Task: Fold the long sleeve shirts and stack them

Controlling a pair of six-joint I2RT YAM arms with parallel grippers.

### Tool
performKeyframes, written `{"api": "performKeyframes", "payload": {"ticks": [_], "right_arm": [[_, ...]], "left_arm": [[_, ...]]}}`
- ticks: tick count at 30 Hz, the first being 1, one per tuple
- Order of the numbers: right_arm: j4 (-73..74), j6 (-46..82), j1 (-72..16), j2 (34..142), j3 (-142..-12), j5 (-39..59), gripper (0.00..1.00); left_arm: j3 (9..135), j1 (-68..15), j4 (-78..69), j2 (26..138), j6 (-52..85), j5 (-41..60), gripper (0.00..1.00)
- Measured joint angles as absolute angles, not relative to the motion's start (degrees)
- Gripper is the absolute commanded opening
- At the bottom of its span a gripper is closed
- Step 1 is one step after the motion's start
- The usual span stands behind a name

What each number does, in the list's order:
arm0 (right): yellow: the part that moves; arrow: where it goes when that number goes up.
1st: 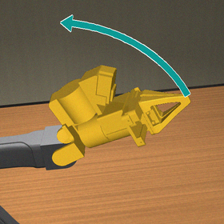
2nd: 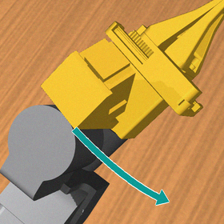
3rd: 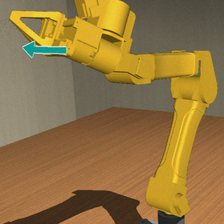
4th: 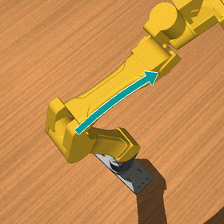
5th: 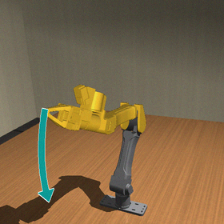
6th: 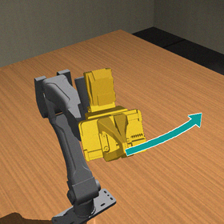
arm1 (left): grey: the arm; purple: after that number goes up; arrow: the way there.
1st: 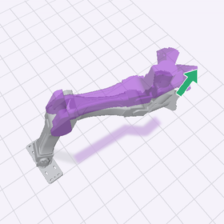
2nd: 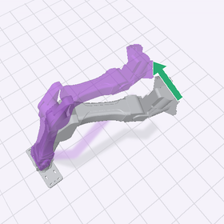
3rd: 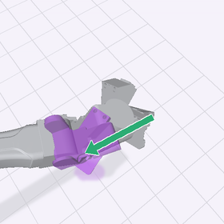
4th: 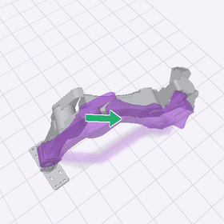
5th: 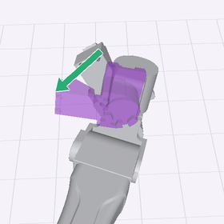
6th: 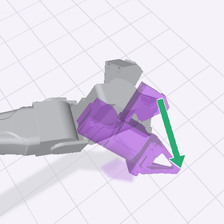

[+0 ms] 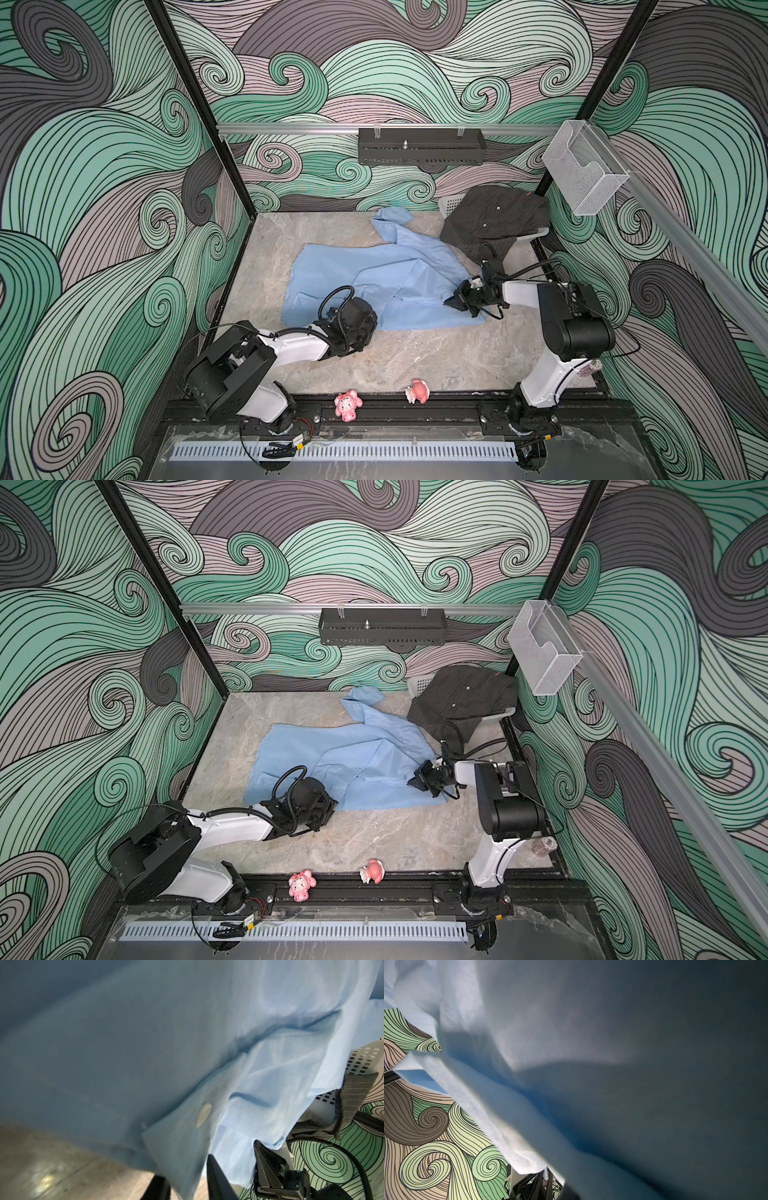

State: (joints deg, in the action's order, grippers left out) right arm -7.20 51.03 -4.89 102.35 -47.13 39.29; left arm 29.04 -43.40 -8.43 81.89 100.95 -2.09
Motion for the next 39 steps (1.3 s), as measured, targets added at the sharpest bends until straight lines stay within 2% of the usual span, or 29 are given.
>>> {"api": "performKeyframes", "payload": {"ticks": [7,14,19,24,28,34,36,39], "right_arm": [[-7.2,51.03,-4.89,102.35,-47.13,39.29,0.02],[-7.22,51.0,-4.89,102.37,-47.13,39.29,0.02],[-7.25,50.87,-4.84,102.39,-47.13,39.31,0.02],[-7.29,50.76,-4.47,102.41,-47.13,39.31,0.02],[-7.25,50.78,-3.99,102.41,-47.11,39.31,0.02],[-6.31,50.83,-3.81,102.3,-46.46,39.42,0.02],[-6.22,50.81,-3.77,102.1,-46.22,39.42,0.05],[-6.72,50.57,-3.7,101.19,-45.58,39.53,0.18]], "left_arm": [[29.12,-43.4,-8.49,80.4,101.08,-0.99,0.18],[29.69,-43.38,-8.45,80.03,101.08,-0.97,0.01],[30.3,-42.68,-7.14,78.37,100.05,-1.06,0.0],[31.57,-39.24,0.54,66.41,94.02,-4.1,0.0],[32.23,-32.84,6.74,52.99,85.82,-5.76,0.0],[27.27,-21.65,11.0,42.89,75.9,-2.72,0.0],[25.15,-19.2,12.12,41.25,73.34,-0.91,0.0],[24.05,-16.14,13.69,39.0,69.78,1.98,0.0]]}}
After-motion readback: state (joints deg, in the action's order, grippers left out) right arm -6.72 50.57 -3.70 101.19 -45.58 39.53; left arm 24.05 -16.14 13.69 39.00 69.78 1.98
